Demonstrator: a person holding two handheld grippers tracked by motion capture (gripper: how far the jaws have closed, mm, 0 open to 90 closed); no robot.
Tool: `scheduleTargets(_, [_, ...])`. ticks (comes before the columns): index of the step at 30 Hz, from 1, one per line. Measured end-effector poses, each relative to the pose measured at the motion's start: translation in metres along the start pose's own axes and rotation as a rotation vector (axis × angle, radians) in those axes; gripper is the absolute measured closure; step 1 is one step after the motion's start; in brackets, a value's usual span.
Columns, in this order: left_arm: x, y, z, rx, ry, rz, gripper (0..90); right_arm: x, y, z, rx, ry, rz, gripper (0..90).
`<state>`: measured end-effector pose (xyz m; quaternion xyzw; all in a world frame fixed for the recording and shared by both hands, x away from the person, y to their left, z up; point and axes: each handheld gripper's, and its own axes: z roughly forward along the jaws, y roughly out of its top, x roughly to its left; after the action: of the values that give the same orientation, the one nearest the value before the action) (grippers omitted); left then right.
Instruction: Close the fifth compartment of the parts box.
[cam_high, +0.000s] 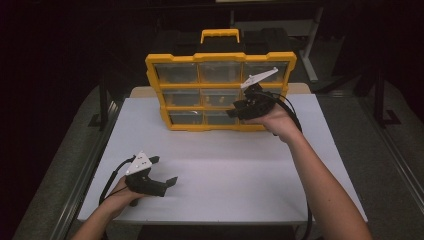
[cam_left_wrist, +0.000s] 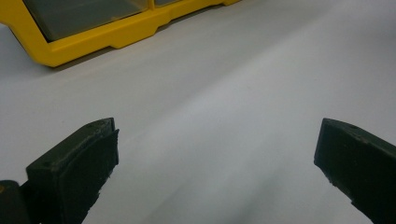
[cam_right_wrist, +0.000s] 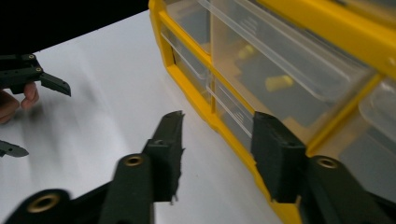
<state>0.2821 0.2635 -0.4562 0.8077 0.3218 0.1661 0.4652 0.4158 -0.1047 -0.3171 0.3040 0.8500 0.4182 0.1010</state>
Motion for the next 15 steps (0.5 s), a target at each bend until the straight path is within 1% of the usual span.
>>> scheduleTargets(3, [0.0,0.0,0.0,0.001,0.0,0.003,0.0,0.001,-0.009,-0.003,-0.011,-0.008,0.005,40.3])
scheduleTargets(7, [0.0,0.0,0.0,0.0,0.001,0.001,0.0,0.004,-0.02,-0.005,-0.017,-0.031,0.013,31.0])
scheduleTargets(9, [0.0,0.0,0.0,0.001,0.002,0.001,0.0,0.005,-0.026,-0.005,-0.025,-0.028,0.026,27.0])
scheduleTargets(11, [0.0,0.0,0.0,0.001,0.002,0.001,0.0,0.006,-0.029,-0.005,-0.026,-0.033,0.026,25.2])
scheduleTargets(12, [0.0,0.0,0.0,0.0,0.001,0.001,0.0,0.007,-0.035,-0.005,-0.025,-0.041,0.029,22.8])
scheduleTargets(15, [0.0,0.0,0.0,0.0,0.0,0.001,0.0,0.008,-0.045,-0.005,-0.025,-0.041,0.042,20.5])
